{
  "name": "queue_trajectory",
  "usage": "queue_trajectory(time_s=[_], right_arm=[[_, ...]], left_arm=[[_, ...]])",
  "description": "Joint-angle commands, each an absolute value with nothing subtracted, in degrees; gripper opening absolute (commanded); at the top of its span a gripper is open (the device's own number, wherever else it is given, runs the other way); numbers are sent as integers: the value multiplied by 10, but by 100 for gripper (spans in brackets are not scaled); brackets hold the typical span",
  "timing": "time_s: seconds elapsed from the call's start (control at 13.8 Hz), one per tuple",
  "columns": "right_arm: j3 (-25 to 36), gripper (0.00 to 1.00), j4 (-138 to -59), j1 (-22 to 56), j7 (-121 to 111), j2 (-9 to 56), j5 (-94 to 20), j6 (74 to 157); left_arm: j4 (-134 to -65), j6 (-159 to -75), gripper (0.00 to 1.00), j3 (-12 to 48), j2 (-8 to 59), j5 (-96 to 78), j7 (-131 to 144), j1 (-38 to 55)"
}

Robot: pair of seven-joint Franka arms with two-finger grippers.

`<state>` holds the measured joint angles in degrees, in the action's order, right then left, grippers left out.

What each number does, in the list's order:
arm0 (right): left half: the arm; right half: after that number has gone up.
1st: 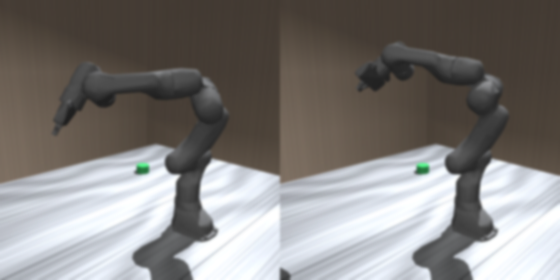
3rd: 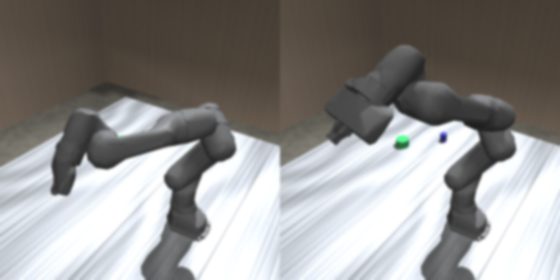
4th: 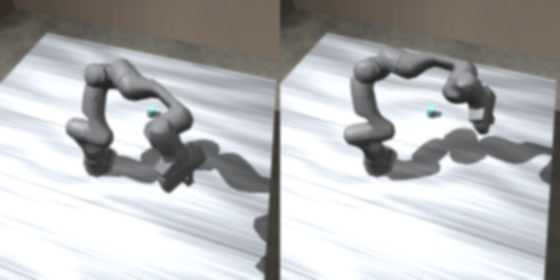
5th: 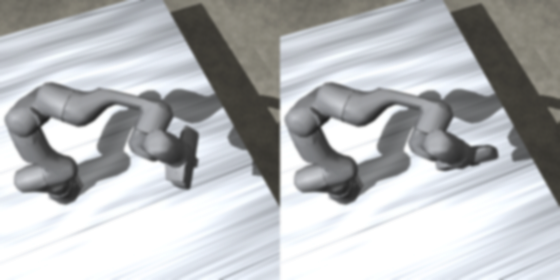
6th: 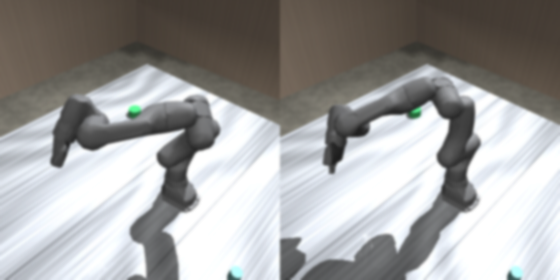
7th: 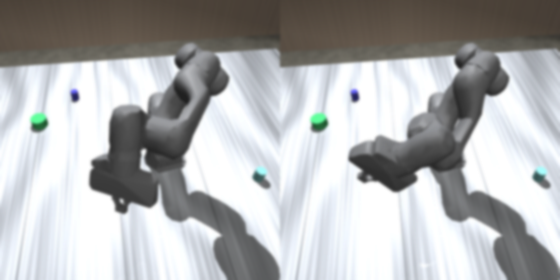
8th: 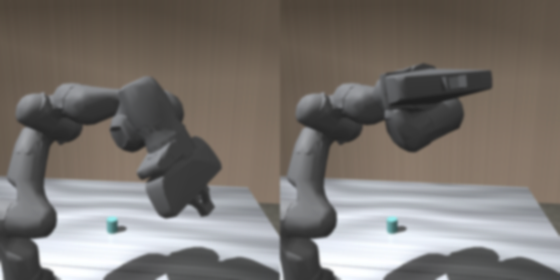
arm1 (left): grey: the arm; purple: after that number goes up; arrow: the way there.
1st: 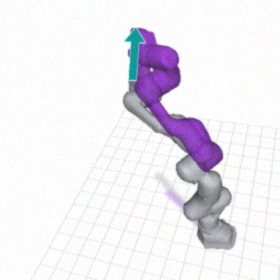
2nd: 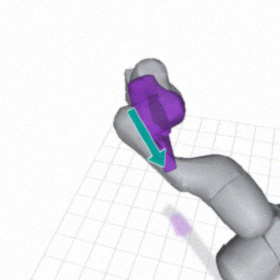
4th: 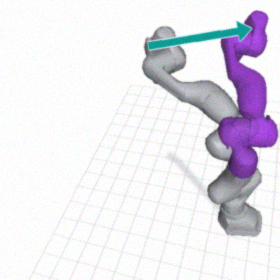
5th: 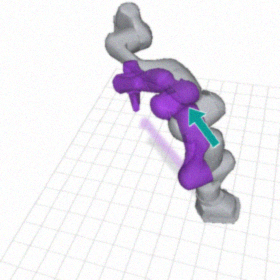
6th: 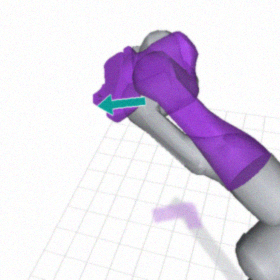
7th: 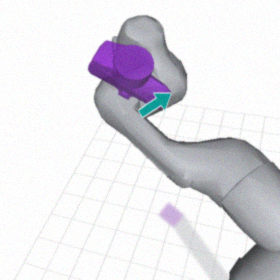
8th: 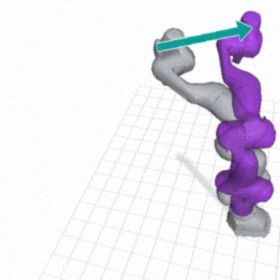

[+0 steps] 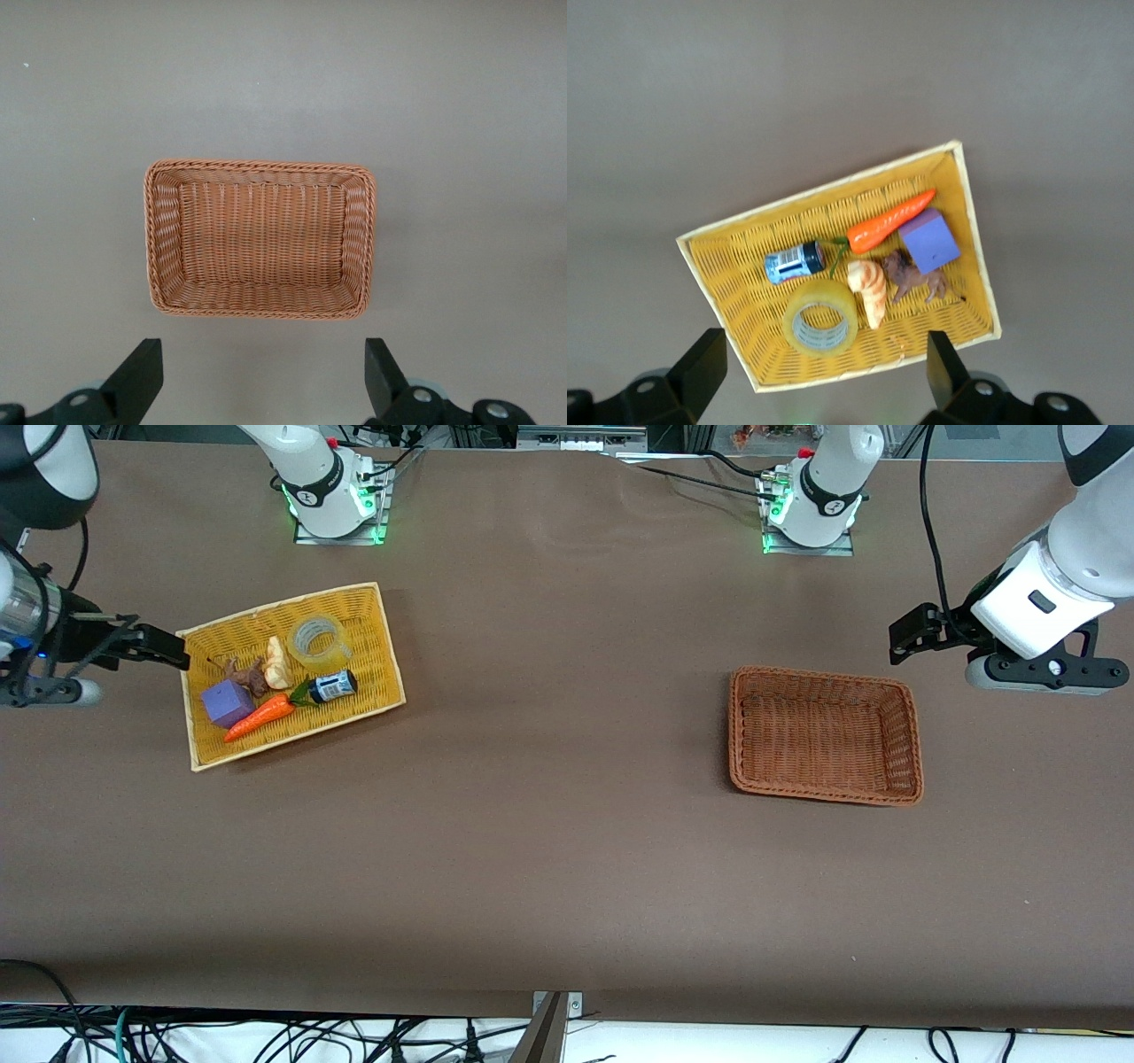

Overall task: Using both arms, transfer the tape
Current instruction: 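Move the right gripper over the clear tape roll in the yellow tray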

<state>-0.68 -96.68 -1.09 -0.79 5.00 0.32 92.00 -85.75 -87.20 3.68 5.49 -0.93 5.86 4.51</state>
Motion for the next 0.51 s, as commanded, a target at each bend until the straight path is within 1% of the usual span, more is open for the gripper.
queue_trajectory(time_s=[0.0,0.07,0.29,0.36,0.44], right_arm=[[-8,100,-1081,-12,1,1,1,984],[-8,100,-1135,-12,3,-17,-3,1019],[-11,100,-1332,-11,51,-110,-4,1134],[-22,100,-1378,-11,61,-136,-4,1153],[-32,100,-1407,-11,76,-152,-4,1162]], left_arm=[[-841,-860,100,38,61,5,50,47],[-841,-860,100,38,60,5,50,47],[-842,-860,100,38,60,4,49,45],[-841,-860,100,37,61,5,49,44],[-840,-860,100,38,61,5,49,43]])
